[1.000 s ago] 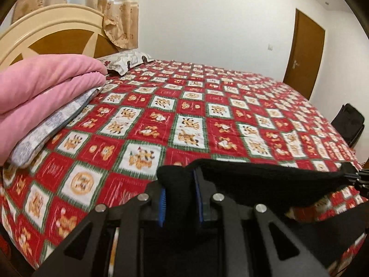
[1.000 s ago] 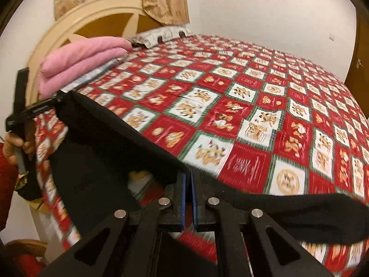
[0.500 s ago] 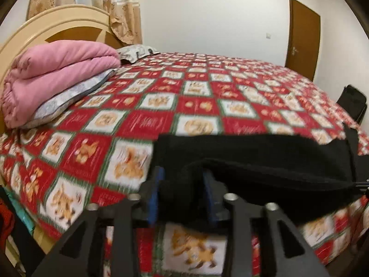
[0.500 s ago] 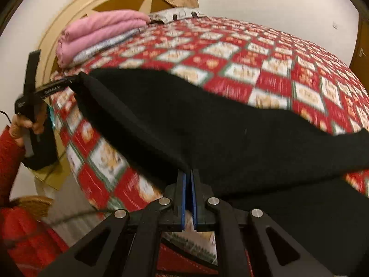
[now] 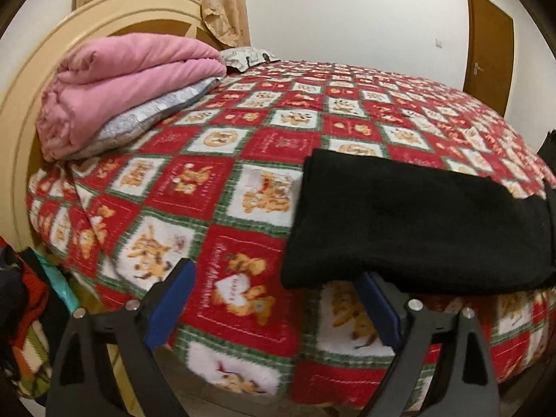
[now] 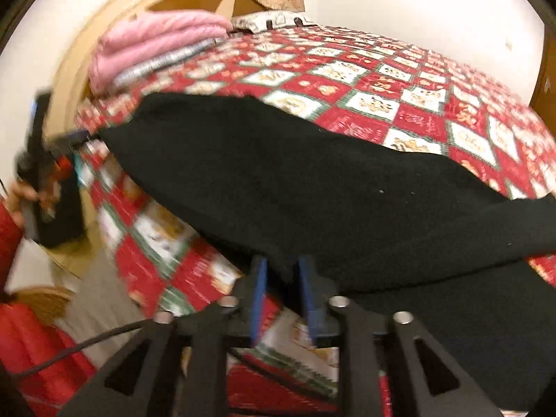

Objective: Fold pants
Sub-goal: 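Lift the cuffs with both grippers and fold the legs toward the waistband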

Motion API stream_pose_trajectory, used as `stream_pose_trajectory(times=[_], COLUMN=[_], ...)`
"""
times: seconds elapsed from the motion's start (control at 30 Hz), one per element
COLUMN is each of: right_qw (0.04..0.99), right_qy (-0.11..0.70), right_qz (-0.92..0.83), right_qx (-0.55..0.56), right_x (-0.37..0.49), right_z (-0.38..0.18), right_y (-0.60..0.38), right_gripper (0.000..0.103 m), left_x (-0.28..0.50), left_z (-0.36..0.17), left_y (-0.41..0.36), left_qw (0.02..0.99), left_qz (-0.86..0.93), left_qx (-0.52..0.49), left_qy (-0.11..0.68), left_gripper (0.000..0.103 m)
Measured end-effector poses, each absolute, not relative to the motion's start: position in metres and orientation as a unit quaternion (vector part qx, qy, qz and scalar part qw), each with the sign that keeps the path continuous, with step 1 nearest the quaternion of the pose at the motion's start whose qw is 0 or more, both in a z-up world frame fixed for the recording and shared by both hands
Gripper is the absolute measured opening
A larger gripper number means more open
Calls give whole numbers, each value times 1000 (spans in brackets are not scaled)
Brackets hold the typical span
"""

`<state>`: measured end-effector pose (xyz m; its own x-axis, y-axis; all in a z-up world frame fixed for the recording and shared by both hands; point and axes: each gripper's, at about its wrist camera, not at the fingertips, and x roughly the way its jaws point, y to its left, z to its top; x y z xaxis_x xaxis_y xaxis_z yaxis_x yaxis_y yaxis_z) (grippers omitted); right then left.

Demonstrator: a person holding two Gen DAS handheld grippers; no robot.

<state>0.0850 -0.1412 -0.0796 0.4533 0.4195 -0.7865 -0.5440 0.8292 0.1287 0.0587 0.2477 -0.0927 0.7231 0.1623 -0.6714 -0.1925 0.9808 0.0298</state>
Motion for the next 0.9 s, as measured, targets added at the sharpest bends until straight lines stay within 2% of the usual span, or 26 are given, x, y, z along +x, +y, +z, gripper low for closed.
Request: stream_pose_trajectory(times=[0.07,0.2,0.47,0.67,0.8,0.9], right_qw=[848,844,845,817,796,810], right_qy=[431,416,369,378,395,381], right_qz=[307,336,385,436,459,445], right_qx=[-41,-37,-46,-8,12,-28], right_x=[83,79,102,139,161,177], right_z=[-70,-56,-32,-38,-48,-46], right_y=[-141,-124,-59,2,46,83], right_gripper=[47,47,47,47,47,47], left_x=[62,69,88,76,69,57], left_z=[-97,-109,-77,-125,-128,-130], left_y=[251,250,236,252,287,311], left_qw=[925,921,952,926,917,903], left_qz=[99,99,117,118,141,170], left_qx=[-31,-39,47,50,-40,-126], left_qy=[366,376,278,355,372,373], left_gripper=[99,99,98,98,99,96])
